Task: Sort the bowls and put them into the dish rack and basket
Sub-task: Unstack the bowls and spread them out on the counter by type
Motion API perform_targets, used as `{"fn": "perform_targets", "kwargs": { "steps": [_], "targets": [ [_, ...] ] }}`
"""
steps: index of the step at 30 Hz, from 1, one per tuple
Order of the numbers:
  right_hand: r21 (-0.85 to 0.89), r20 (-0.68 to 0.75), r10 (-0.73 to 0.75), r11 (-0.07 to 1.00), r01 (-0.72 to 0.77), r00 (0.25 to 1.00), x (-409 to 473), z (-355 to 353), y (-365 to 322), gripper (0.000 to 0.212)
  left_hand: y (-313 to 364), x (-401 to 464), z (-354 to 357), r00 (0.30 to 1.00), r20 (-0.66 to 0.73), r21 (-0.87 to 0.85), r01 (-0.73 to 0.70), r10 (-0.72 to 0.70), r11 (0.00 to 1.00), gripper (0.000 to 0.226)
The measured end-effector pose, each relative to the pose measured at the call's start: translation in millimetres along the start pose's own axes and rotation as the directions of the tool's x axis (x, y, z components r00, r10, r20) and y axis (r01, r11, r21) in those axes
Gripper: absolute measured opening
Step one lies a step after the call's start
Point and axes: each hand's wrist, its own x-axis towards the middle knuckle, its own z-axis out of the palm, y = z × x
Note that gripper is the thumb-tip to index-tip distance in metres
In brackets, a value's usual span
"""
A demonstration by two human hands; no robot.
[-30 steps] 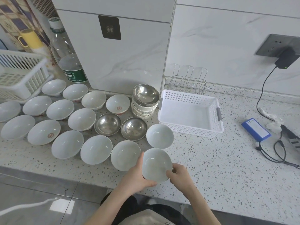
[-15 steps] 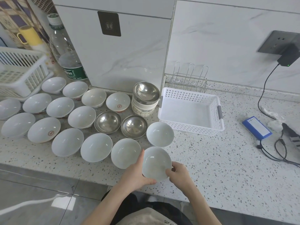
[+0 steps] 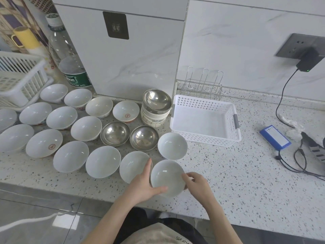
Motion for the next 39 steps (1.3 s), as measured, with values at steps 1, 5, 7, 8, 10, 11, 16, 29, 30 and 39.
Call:
{"fn": "perform_targets", "kwargs": {
  "steps": [1, 5, 7, 8, 10, 11, 16, 29, 30, 39],
  "targets": [
    [0.008, -0.044, -0.001, 1.000, 0.001, 0.999, 0.5, -3.4, -2.5, 0.025, 0.7, 2.1, -6.6, 1.000, -0.013, -0.027, 0.004, -0.004, 1.000, 0.115],
    [0.075, -0.193, 0.003, 0.997, 0.011, 0.981, 4.4, -16.1, -19.6, 0.019, 13.4, 21.2, -40.4, 0.988, -0.156, -0.161, -0.015, -0.010, 0.987, 0.081],
    [0.108, -0.235, -0.007, 0.994, 0.034, 0.972, 7.7, -19.2, -31.7, 0.018, 24.8, 36.1, -63.7, 0.969, -0.248, -0.247, -0.053, -0.010, 0.968, 0.069],
    [0.124, -0.247, -0.015, 0.991, 0.047, 0.969, 9.1, -19.9, -38.2, 0.017, 31.4, 44.5, -76.4, 0.957, -0.290, -0.282, -0.070, -0.015, 0.957, 0.067],
    [0.147, -0.260, -0.033, 0.987, 0.073, 0.965, 11.6, -18.8, -51.0, 0.015, 45.8, 61.9, -102.5, 0.932, -0.362, -0.293, -0.102, -0.012, 0.951, 0.070],
    [0.157, -0.262, -0.039, 0.984, 0.082, 0.964, 12.3, -17.6, -57.1, 0.015, 53.4, 70.4, -114.8, 0.923, -0.384, -0.292, -0.113, -0.009, 0.950, 0.072],
    [0.174, -0.272, -0.054, 0.979, 0.104, 0.961, 14.3, -8.8, -78.3, 0.017, 85.1, 105.8, -158.5, 0.921, -0.390, -0.289, -0.112, -0.010, 0.951, 0.081],
    [0.195, -0.306, -0.004, 0.978, 0.067, 0.952, 6.8, 14.7, -81.2, 0.012, 101.0, 131.0, -171.9, 0.943, -0.327, -0.319, -0.168, 0.058, 0.933, 0.011],
    [0.200, -0.308, -0.001, 0.978, 0.066, 0.951, 6.9, 15.9, -81.9, 0.012, 101.7, 129.7, -173.7, 0.945, -0.320, -0.340, -0.178, 0.064, 0.923, 0.010],
    [0.206, -0.305, -0.009, 0.976, 0.076, 0.952, 30.5, 16.4, -113.4, 0.017, 71.2, 104.7, -211.5, 0.977, -0.199, -0.746, -0.201, 0.075, 0.635, 0.018]
  ]
}}
